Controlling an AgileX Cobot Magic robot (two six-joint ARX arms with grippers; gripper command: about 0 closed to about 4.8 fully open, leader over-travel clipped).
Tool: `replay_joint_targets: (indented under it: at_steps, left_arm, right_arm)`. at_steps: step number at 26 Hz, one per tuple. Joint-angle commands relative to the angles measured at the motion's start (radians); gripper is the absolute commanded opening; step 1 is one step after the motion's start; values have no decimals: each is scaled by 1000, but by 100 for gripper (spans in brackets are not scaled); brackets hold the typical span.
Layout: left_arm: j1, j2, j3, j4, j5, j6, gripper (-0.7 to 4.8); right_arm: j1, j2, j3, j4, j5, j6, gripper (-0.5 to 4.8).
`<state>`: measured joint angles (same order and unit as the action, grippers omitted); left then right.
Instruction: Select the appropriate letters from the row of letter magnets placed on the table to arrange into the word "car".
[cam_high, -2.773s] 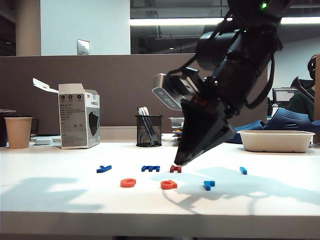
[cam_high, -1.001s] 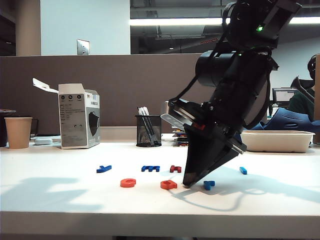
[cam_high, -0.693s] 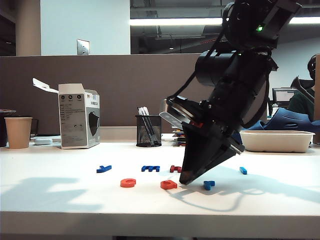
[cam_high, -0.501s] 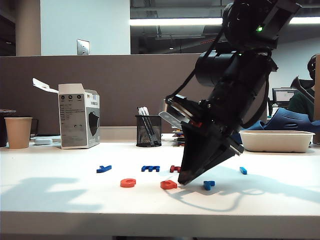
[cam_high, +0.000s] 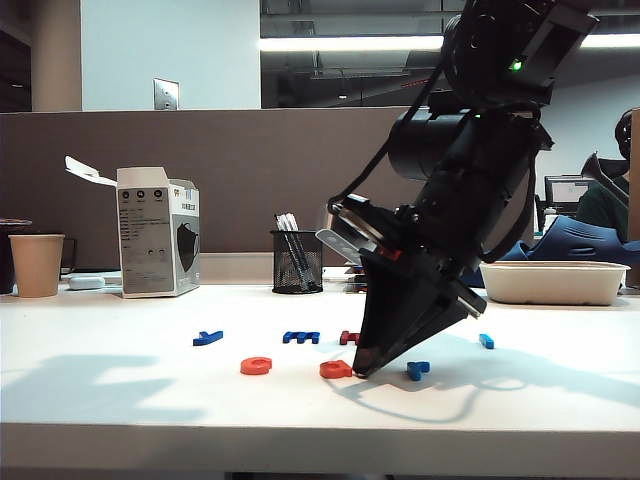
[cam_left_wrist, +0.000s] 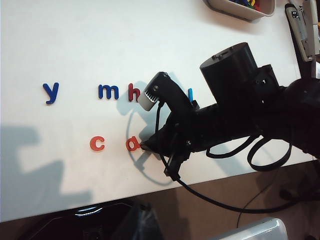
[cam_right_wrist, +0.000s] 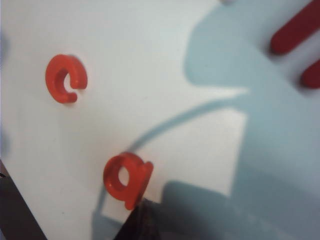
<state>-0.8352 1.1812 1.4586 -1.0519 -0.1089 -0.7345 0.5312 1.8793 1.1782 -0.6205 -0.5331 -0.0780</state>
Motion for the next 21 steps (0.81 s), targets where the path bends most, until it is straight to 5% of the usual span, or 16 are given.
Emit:
replay_joint_targets:
  at_steps: [1, 21]
  left_arm:
    - [1, -3, 2, 6, -3, 1, -5]
    - [1, -3, 2, 6, -3, 1, -5]
  right_arm:
    - [6, -1, 3, 5, -5, 2, -2]
    - [10, -1, 3, 18, -27, 8, -2]
